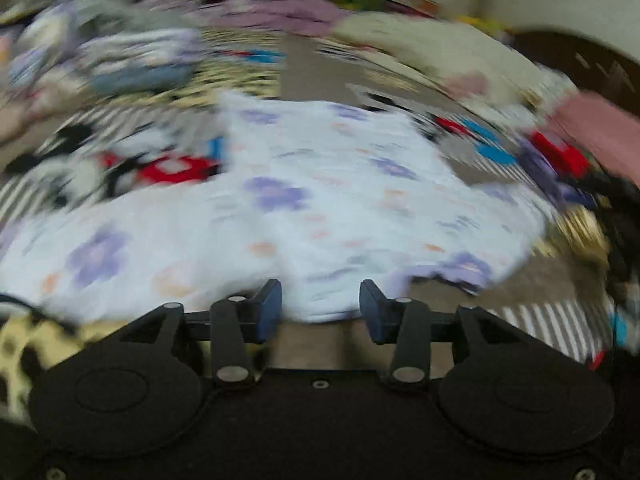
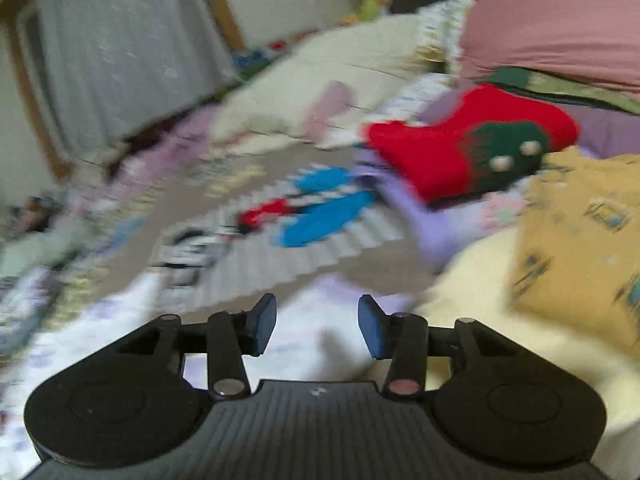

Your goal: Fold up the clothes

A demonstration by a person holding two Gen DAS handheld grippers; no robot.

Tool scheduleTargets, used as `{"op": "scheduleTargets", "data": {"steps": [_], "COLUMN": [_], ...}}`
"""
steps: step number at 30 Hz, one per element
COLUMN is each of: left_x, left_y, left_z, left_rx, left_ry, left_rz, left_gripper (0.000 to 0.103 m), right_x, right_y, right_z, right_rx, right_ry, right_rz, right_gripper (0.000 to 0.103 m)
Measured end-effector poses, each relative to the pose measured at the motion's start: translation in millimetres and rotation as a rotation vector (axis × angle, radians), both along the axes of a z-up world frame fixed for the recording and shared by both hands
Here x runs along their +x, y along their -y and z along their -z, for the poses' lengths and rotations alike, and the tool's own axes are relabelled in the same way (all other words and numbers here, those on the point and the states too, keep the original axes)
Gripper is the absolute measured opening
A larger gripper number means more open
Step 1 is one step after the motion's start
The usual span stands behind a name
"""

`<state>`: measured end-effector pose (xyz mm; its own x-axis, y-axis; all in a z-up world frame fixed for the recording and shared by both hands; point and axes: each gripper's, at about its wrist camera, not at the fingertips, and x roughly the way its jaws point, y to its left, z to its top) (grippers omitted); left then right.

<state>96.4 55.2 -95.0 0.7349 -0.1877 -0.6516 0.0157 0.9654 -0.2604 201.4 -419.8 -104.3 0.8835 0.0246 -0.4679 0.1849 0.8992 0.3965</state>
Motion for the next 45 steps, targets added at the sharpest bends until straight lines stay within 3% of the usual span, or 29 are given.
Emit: {"op": "scheduleTargets", "data": {"steps": [3, 6, 9, 13, 15, 17, 19, 23, 25, 28, 32, 33, 36, 40, 42, 45], "left_x": [-8, -16, -19, -22, -18, -11, -4, -1, 3, 18, 39, 42, 27, 7, 5, 12], "left_y": [-49, -95, -131, -157, -159, -162, -165, -163, -169, -175, -179, -181, -182, -169, -152, -108], "left_z": [7, 15, 23, 41, 40, 38, 35, -16, -38, -38, 3, 16, 22, 1, -11, -23], "left_rx": [-0.114, -0.255, -0.363, -0.473, -0.459, -0.424, -0.394, -0.239, -0.190, -0.122, -0.033, -0.022, 0.005, 0.074, 0.047, -0.009], "left_ry": [-0.031, -0.050, -0.071, -0.077, -0.065, -0.053, -0.040, 0.125, 0.169, 0.128, -0.045, -0.097, -0.075, 0.007, 0.049, 0.094], "left_rz": [-0.226, -0.434, -0.591, -0.718, -0.722, -0.739, -0.740, -0.620, -0.580, -0.553, -0.573, -0.586, -0.648, -0.704, -0.640, -0.429], "left_gripper": [0.042, 0.043, 0.046, 0.046, 0.046, 0.037, 0.006, 0.006, 0.006, 0.006, 0.009, 0.020, 0.043, 0.042, 0.042, 0.042], "right_x": [-15, -16, -14, -13, -19, -19, -24, -33, -35, -37, -40, -41, -43, -50, -53, -56], "right_y": [-47, -87, -105, -88, -80, -76, -81, -89, -92, -95, -100, -100, -100, -100, -103, -109], "right_z": [1, 22, 52, 49, 53, 56, 57, 56, 55, 54, 52, 52, 49, 42, 37, 30], "right_rx": [0.047, 0.008, -0.040, 0.045, 0.094, 0.128, 0.097, 0.038, 0.022, -0.002, -0.033, -0.037, -0.046, -0.093, -0.132, -0.162], "right_ry": [0.058, 0.008, -0.063, -0.065, -0.048, -0.045, -0.040, -0.035, -0.035, -0.036, -0.037, -0.039, -0.041, -0.017, 0.007, 0.052], "right_rz": [-0.191, -0.341, -0.389, -0.382, -0.377, -0.367, -0.367, -0.371, -0.371, -0.371, -0.372, -0.371, -0.368, -0.355, -0.353, -0.368], "right_gripper": [0.047, 0.045, 0.046, 0.046, 0.046, 0.045, 0.045, 0.046, 0.046, 0.046, 0.047, 0.047, 0.047, 0.048, 0.049, 0.049]}}
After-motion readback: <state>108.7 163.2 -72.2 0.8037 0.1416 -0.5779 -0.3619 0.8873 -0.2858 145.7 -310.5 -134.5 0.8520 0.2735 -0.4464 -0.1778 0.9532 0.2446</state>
